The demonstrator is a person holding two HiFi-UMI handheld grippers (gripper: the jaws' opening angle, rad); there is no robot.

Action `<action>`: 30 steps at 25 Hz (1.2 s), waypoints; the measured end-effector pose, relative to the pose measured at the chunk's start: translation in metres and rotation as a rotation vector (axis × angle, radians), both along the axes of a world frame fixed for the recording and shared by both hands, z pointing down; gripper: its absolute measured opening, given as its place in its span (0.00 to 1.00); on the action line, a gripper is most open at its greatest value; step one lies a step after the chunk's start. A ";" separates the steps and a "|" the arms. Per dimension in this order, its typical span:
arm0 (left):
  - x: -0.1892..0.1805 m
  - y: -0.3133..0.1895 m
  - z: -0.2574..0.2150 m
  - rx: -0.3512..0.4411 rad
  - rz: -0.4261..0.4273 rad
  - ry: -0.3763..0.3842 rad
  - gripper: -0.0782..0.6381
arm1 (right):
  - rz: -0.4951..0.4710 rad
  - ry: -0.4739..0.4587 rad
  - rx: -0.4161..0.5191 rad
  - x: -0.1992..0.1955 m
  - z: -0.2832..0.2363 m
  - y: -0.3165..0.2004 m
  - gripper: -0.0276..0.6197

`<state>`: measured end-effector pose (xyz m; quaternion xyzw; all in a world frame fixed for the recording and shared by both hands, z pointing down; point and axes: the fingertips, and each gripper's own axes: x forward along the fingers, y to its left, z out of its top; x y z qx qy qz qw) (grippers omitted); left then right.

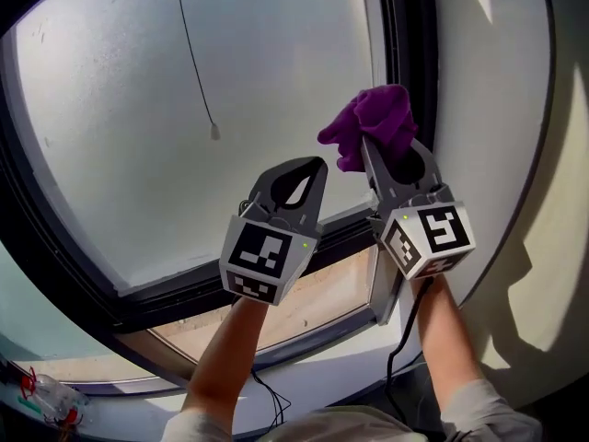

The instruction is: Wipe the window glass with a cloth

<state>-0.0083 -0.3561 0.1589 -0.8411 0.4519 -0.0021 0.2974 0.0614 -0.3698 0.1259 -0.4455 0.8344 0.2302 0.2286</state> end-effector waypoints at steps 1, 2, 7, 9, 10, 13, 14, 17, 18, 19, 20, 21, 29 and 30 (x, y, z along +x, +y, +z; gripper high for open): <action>-0.002 0.001 0.007 -0.006 0.006 0.012 0.11 | 0.009 -0.011 -0.012 0.000 0.009 0.000 0.22; -0.004 0.001 0.014 -0.019 0.014 0.027 0.11 | 0.014 -0.019 -0.025 0.000 0.018 -0.001 0.22; -0.006 0.001 0.055 -0.117 0.077 0.051 0.11 | 0.012 -0.002 -0.104 -0.009 0.063 0.002 0.22; -0.008 -0.001 0.071 -0.140 0.082 0.032 0.11 | 0.001 0.000 -0.131 -0.013 0.078 0.006 0.22; -0.008 -0.002 0.078 -0.150 0.086 0.034 0.11 | -0.004 0.001 -0.144 -0.015 0.085 0.007 0.22; -0.005 -0.005 0.099 -0.188 0.109 0.088 0.11 | -0.014 0.004 -0.191 -0.017 0.109 0.007 0.22; -0.006 -0.006 0.107 -0.197 0.109 0.097 0.11 | -0.016 0.004 -0.210 -0.017 0.118 0.005 0.22; -0.011 -0.011 0.126 -0.218 0.093 0.110 0.11 | -0.022 -0.008 -0.257 -0.015 0.144 -0.001 0.22; -0.012 -0.012 0.130 -0.224 0.092 0.116 0.11 | -0.023 -0.015 -0.267 -0.013 0.150 -0.001 0.22; -0.012 -0.012 0.133 -0.229 0.092 0.122 0.11 | -0.023 -0.021 -0.275 -0.011 0.154 -0.002 0.22; -0.011 -0.011 0.134 -0.234 0.095 0.126 0.11 | -0.022 -0.027 -0.282 -0.009 0.157 -0.002 0.22; -0.010 -0.011 0.136 -0.239 0.100 0.129 0.11 | -0.021 -0.033 -0.290 -0.008 0.159 -0.002 0.21; -0.006 -0.016 0.147 -0.279 0.122 0.126 0.11 | 0.010 -0.028 -0.333 -0.005 0.172 -0.008 0.20; -0.006 -0.017 0.147 -0.281 0.121 0.128 0.11 | 0.011 -0.021 -0.332 -0.005 0.172 -0.008 0.20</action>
